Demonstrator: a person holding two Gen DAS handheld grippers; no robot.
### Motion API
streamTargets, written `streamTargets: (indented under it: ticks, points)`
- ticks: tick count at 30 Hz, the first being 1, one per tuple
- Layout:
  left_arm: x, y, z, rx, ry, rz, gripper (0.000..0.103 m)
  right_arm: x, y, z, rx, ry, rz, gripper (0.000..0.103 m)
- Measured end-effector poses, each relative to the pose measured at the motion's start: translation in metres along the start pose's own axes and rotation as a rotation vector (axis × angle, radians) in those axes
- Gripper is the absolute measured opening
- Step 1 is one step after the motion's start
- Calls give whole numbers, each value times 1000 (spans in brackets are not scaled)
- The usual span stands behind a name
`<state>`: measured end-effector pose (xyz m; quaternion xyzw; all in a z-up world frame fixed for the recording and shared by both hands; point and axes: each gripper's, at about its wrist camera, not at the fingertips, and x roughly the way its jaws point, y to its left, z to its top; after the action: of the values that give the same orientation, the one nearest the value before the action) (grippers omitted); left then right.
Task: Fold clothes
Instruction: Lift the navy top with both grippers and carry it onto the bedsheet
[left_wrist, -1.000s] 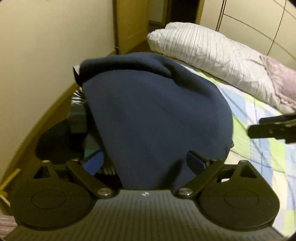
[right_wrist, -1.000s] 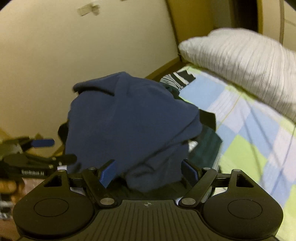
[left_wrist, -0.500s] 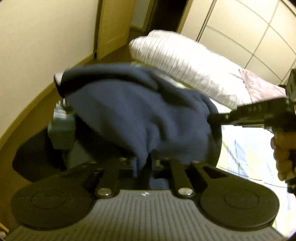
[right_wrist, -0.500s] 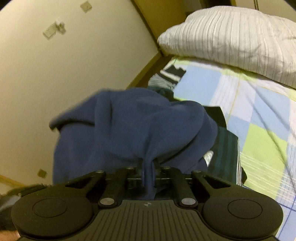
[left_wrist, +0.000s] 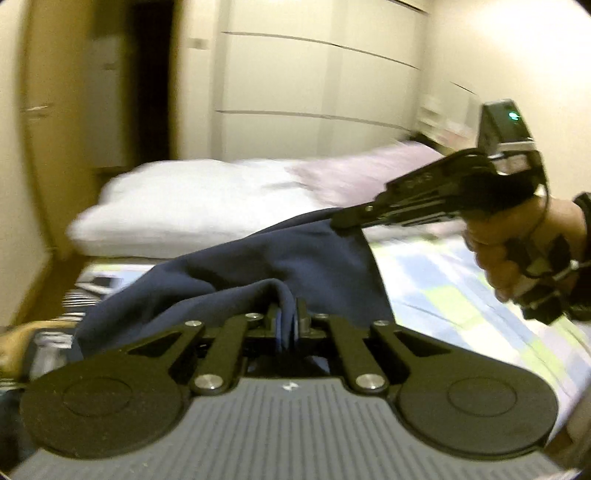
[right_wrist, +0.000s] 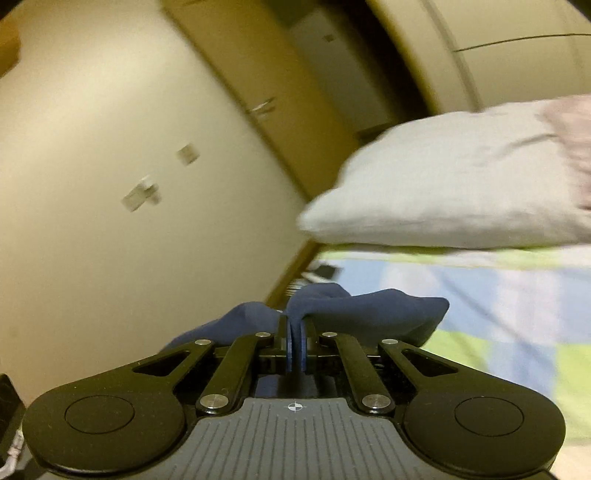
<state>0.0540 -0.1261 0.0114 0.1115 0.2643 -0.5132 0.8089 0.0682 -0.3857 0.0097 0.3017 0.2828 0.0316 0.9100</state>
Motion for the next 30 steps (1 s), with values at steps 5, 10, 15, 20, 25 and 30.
streamTargets:
  ticks: [5,10,15,20,25,30]
  points:
    - [45,-110,-31,-49,120,-161,2,-118,-91,-56,98,-1,-147,2]
    - [96,-208,-63,-103,262,-322,2,-229,-165,-122,217,37,-309,3]
    - [123,-248,-41,-4,298,-474,2,-322,-199,-160,349,13,-403,3]
    - [127,-251,-13,84,267,-487,2,-352,-194,-150,359,-67,-386,3]
    - [97,-213,24,94,187,-420,1,-313,-165,-131,313,-56,-283,2]
    - [56,-176,68,120,64,-351,0,-277,-130,-117,300,-50,-151,2]
